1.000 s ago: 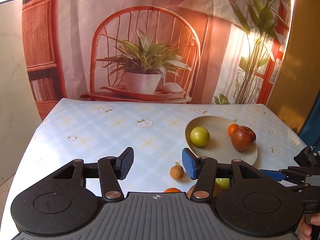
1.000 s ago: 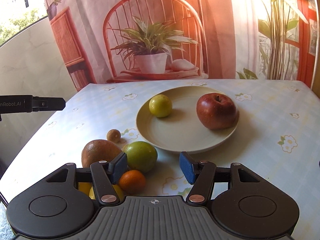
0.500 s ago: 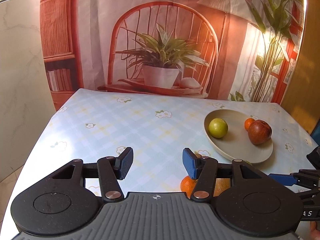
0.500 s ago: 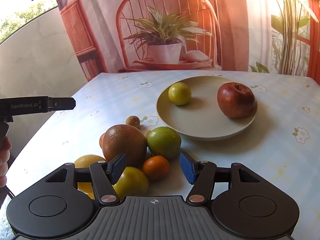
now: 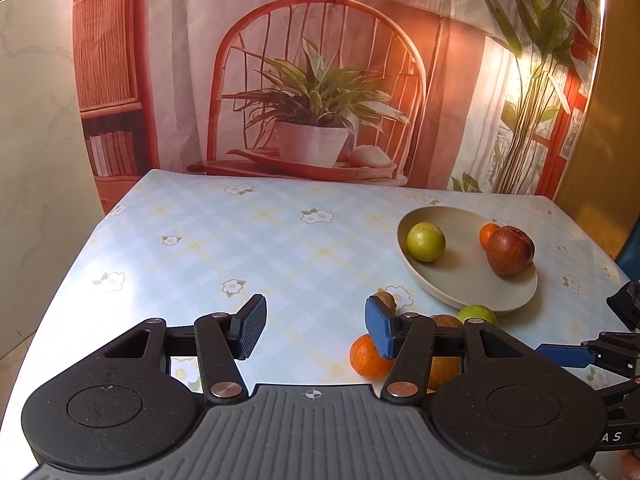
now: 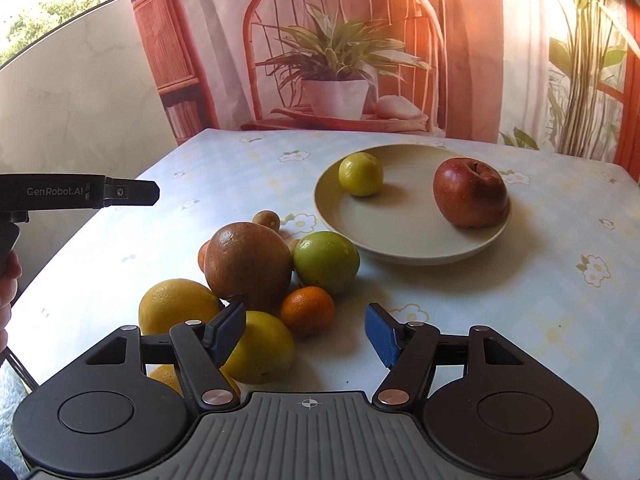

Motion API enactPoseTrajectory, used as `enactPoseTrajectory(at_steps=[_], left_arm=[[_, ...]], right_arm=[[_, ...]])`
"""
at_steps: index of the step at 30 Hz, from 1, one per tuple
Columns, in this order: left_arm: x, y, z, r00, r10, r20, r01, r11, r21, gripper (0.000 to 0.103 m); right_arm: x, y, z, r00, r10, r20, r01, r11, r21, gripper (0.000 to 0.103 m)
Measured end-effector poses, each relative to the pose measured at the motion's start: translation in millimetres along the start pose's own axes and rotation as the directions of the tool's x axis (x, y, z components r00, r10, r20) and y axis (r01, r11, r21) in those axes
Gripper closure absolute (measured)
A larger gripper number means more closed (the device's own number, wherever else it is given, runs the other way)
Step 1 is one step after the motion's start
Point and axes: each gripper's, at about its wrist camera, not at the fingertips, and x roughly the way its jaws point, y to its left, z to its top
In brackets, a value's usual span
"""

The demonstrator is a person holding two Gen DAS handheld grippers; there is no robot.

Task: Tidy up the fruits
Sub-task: 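Withdraw both grippers from the plate toward the loose fruit pile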

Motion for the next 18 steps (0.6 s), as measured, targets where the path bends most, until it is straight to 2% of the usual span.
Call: enactPoseTrajectory(at_steps=[18], left_arm=[[-6, -5, -8, 1.0, 0.001, -0.01, -0.001, 1.0, 0.0, 0.046]], right_arm=[[-19, -34, -24, 0.994, -0.109, 0.01, 0.108, 0.99, 0.091, 0.04]])
